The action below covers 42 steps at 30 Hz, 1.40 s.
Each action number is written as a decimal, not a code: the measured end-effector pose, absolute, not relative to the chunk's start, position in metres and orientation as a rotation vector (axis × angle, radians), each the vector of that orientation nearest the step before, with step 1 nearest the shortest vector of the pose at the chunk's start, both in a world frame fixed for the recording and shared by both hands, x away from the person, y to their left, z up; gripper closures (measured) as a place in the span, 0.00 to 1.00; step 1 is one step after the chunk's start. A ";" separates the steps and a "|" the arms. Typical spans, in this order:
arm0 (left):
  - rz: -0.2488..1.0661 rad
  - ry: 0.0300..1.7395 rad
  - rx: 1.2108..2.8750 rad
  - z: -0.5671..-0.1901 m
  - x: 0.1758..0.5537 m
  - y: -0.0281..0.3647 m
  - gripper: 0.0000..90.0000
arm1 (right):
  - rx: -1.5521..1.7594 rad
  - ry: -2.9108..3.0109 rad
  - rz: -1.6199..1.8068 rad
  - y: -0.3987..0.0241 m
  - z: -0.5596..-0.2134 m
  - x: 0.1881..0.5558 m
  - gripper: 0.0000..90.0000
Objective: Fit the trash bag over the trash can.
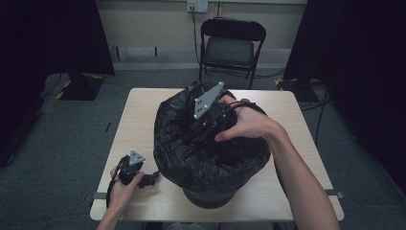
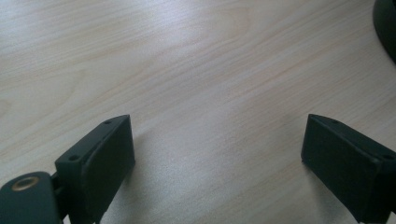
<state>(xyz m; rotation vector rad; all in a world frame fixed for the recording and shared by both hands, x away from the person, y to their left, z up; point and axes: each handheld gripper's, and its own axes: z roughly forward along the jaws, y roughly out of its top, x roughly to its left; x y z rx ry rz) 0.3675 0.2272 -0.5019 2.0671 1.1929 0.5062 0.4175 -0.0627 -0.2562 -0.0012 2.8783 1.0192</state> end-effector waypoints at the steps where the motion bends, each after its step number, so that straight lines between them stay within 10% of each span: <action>1: 0.506 1.193 2.067 -0.502 0.367 0.227 0.10 | 0.014 2.881 1.016 -0.062 -0.259 0.422 0.55; 14: 0.503 1.189 2.068 -0.502 0.368 0.227 0.10 | 0.156 3.047 0.682 -0.043 -0.312 0.435 0.40; 42: 0.491 1.195 2.090 -0.503 0.366 0.224 0.00 | 0.122 2.772 1.239 -0.074 -0.252 0.411 0.16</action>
